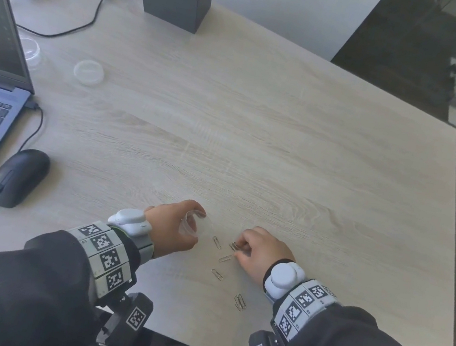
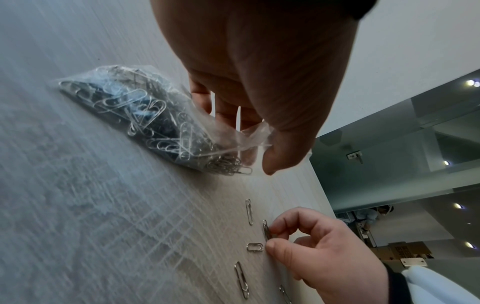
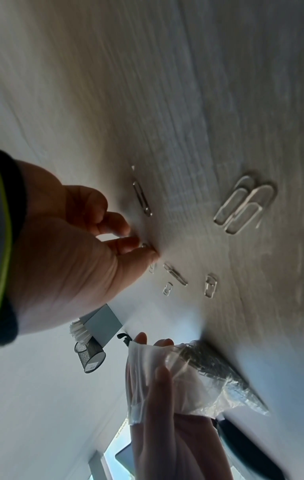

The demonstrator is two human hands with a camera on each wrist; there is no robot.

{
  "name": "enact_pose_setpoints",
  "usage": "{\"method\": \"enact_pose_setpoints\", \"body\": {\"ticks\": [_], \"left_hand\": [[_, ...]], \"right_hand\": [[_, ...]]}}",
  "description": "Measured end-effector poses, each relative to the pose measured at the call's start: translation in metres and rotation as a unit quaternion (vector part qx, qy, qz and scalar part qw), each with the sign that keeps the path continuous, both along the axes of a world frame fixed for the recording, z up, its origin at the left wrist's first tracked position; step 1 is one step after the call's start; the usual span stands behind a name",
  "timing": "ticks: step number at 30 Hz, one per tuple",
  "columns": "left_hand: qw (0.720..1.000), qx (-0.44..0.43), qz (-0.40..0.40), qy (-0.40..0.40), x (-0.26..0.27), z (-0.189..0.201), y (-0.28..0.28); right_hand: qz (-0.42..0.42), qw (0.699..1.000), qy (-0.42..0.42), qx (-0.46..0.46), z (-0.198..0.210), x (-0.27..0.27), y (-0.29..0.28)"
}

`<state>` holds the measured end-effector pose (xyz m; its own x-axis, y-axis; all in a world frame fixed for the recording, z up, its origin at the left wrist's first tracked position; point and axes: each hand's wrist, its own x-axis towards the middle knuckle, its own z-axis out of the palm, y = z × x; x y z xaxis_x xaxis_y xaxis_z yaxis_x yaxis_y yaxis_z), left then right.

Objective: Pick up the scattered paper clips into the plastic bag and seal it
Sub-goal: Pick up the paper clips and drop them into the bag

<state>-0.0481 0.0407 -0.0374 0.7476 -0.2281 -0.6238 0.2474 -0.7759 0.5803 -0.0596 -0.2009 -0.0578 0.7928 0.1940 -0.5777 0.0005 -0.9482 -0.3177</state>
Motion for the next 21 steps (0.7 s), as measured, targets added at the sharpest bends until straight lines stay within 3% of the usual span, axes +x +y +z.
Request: {"method": "enact_pose_setpoints", "body": {"ticks": [12,17,21], "left_hand": [[1.000,0.002,-0.001,-0.004,0.000,-0.001,0.002],[1.000,0.002,0.003,-0.007,-0.001,-0.003,0.002],[1.000,0.003,0.003,-0.007,-0.001,-0.004,0.003]], "right_hand": [[0.079,0.996,-0.023,0.017,0.004,0.002,0.012],[0.120,0.993,0.014,0.000,0.005,0.001,0.018],[0.106,0.994,0.021,-0.021,0.007,0.004,0.019]]}}
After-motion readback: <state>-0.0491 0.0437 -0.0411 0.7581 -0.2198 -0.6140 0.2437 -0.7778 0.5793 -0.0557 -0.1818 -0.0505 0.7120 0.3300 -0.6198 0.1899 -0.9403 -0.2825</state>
